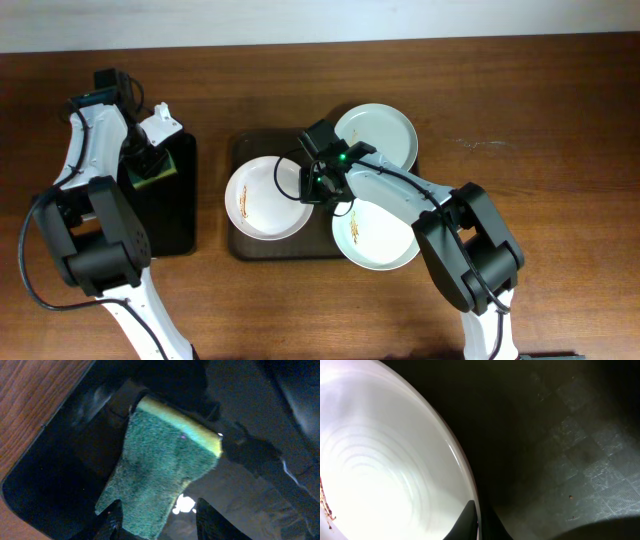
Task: Clean dirty plates on tray and stack at the side
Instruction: 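Grasp the green sponge with the left gripper and lift the plate edge with the right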
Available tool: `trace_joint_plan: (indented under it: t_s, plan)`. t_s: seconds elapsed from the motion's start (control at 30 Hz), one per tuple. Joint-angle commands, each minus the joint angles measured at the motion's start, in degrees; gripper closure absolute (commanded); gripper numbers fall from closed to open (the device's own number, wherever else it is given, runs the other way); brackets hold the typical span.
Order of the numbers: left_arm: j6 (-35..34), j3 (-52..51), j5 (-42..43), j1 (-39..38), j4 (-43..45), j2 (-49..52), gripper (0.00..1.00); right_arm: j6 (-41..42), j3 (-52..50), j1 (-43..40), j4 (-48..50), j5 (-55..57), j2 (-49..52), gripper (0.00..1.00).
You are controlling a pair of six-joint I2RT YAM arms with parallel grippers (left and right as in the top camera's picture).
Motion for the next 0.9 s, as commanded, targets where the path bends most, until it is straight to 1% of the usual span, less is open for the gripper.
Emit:
trace_joint_plan:
  t_s: [0.0,0.03,0.13,0.23,0.3,0.33,0.37,0.4,0.43,0.47,0.53,0.57,0.6,0.67,0.77,0.87]
  plan:
    - [3.5,-0.6,8.1,1.2,1.6,0.7,0.55,0.1,0.4,0.7,0.2,-0.5,1.2,0.95]
    - [3.5,-1.3,8.1,1.5,2.6,1.2,0.54,0.1,0.4,0.7,0.1,-0.5,1.2,0.95]
    - [3.5,-1.5,4.6,2.5,7.0,3.2,0.54,0.1,0.4,0.7,0.2,-0.5,1.2,0.95]
    - [3.5,-1.5,4.7,2.5,6.7,4.3,0.5,0.1,0.4,0.7,0.2,-0.5,1.2,0.95]
    - [3.5,-1.6,5.2,2.5,5.2,5.7,0.5,0.1,0.4,0.7,0.2,-0.5,1.2,0.95]
    - [3.2,-1.6,5.4,2.5,3.4,6.2,0.63,0.1,0.4,0.7,0.2,-0.5,1.2,0.95]
    - [0.1,-1.6,5.6,2.5,2.9,6.3,0.86,0.1,0.4,0.7,0.3,-0.5,1.2,0.95]
    - [-2.5,-1.6,5.6,2.5,3.0,6.3,0.99,0.1,0.4,0.7,0.4,-0.5,1.2,0.95]
    - [-8.1,-1.6,5.6,2.5,2.9,6.3,0.99,0.1,0.4,0.7,0.5,-0.5,1.2,0.95]
    - [-16.5,-1.6,5.6,2.4,2.4,6.3,0.99,0.1,0.4,0.7,0.6,-0.5,1.2,0.95]
    - [-27.3,-1.6,5.8,2.1,-1.1,6.3,0.99,0.1,0.4,0.7,0.6,-0.5,1.2,0.95]
    - [-32.7,-1.6,6.6,2.1,-2.6,6.3,0.99,0.1,0.4,0.7,0.8,-0.5,1.2,0.95]
    - [-39.6,-1.6,9.1,2.1,-5.2,6.3,0.99,0.1,0.4,0.7,1.0,-0.5,1.2,0.95]
    - [-44.4,-1.6,15.5,2.1,-8.1,6.3,0.99,0.1,0.4,0.7,0.9,-0.6,1.2,0.95]
    - [-44.6,0.1,22.8,2.3,-10.8,6.2,0.99,0.1,0.4,0.7,0.5,-0.9,1.2,0.95]
    - [-44.6,4.7,24.5,2.3,-16.2,4.2,0.99,0.0,0.5,0.7,0.5,-1.4,1.2,0.96]
